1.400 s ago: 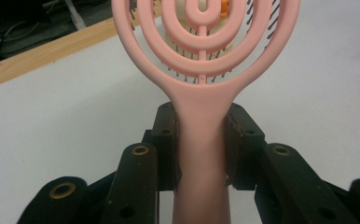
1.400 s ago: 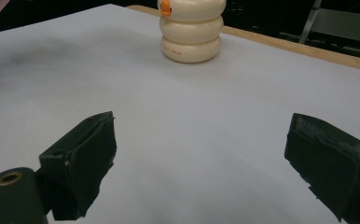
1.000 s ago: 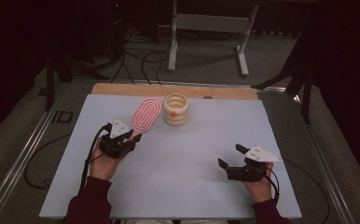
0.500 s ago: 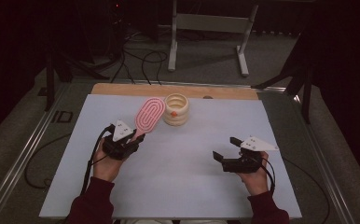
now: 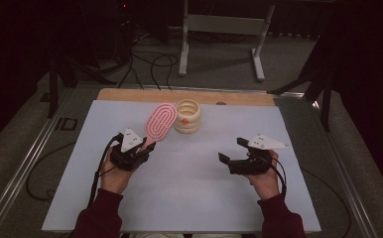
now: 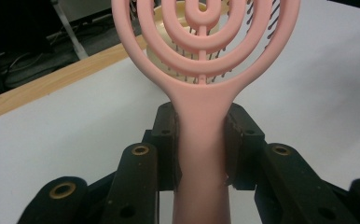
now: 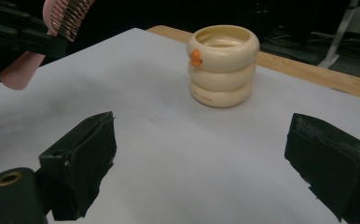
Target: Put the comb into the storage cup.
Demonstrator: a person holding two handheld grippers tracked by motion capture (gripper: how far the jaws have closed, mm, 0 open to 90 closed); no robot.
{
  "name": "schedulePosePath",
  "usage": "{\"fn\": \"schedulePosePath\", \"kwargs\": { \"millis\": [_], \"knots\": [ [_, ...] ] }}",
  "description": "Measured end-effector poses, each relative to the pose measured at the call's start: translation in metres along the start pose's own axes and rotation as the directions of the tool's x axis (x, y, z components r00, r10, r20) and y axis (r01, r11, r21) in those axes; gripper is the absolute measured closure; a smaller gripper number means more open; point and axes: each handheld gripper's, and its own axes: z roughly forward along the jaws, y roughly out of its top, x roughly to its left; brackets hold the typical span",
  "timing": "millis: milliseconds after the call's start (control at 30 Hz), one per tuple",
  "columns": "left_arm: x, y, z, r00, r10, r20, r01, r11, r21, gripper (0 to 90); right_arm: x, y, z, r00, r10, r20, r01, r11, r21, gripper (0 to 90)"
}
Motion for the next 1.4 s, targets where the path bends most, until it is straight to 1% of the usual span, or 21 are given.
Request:
{"fn": "schedulePosePath", "kwargs": {
  "millis": [167,233,267,333,400,567,600,833,1033,1133,1167,1200,1233,1400],
  "knots": [
    [-0.002,0.001,-0.002,1.0,0.007,-0.001,-0.007,0.9999,-0.013,69.6,0.006,0.013,0.008,0.9995,-0.009,-0.029,0.01,1.0,0.009,8.7],
    [-0.003,0.001,-0.002,1.0,0.01,-0.001,-0.01,0.9998,-0.014,69.6,0.007,0.016,0.011,0.9993,-0.018,-0.033,0.019,1.0,0.019,8.7],
    [-0.003,0.001,-0.002,1.0,0.01,-0.001,-0.01,0.9998,-0.014,69.7,0.007,0.016,0.011,0.9993,-0.018,-0.033,0.019,1.0,0.019,8.7],
    [-0.003,0.002,-0.003,0.9999,0.011,-0.004,-0.011,0.9997,-0.022,69.7,0.006,0.022,0.017,0.9987,-0.011,-0.05,0.013,0.999,0.032,8.7],
    [-0.004,0.002,-0.003,0.9999,0.014,-0.008,-0.015,0.9996,-0.026,69.7,0.006,0.025,0.02,0.9983,-0.004,-0.059,0.006,0.999,0.038,8.7],
    [-0.004,0.002,-0.004,0.9996,0.022,-0.015,-0.022,0.9992,-0.034,69.7,0.007,0.03,0.027,0.9973,-0.004,-0.074,0.008,0.999,0.053,8.7],
    [-0.004,0.003,-0.004,0.9996,0.024,-0.016,-0.025,0.999,-0.038,69.7,0.009,0.032,0.029,0.9963,-0.005,-0.085,0.01,0.998,0.056,8.7],
    [-0.007,0.003,-0.004,0.9993,0.032,-0.019,-0.033,0.9982,-0.05,69.7,0.014,0.04,0.036,0.9944,-0.011,-0.105,0.018,0.997,0.069,8.7],
    [-0.009,0.004,-0.004,0.9981,0.053,-0.031,-0.055,0.9971,-0.052,69.6,0.019,0.047,0.042,0.9926,-0.015,-0.12,0.026,0.996,0.085,8.7],
    [-0.009,0.004,-0.004,0.9979,0.055,-0.034,-0.057,0.9968,-0.056,69.7,0.019,0.048,0.043,0.9925,-0.017,-0.121,0.027,0.996,0.082,8.7],
    [-0.01,0.004,-0.003,0.9978,0.057,-0.034,-0.059,0.9965,-0.06,69.7,0.021,0.051,0.044,0.9924,-0.015,-0.122,0.025,0.996,0.082,8.7],
    [-0.011,0.004,-0.003,0.9977,0.06,-0.032,-0.061,0.9963,-0.06,69.7,0.023,0.055,0.046,0.9909,-0.018,-0.133,0.029,0.996,0.08,8.7],
    [-0.011,0.004,-0.003,0.9976,0.062,-0.031,-0.064,0.9961,-0.06,69.7,0.023,0.055,0.046,0.9909,-0.018,-0.133,0.029,0.996,0.08,8.7],
    [-0.015,0.004,-0.001,0.9957,0.089,-0.026,-0.09,0.9942,-0.059,69.7,0.026,0.061,0.049,0.9877,-0.01,-0.156,0.022,0.997,0.078,8.7]
  ]
}}
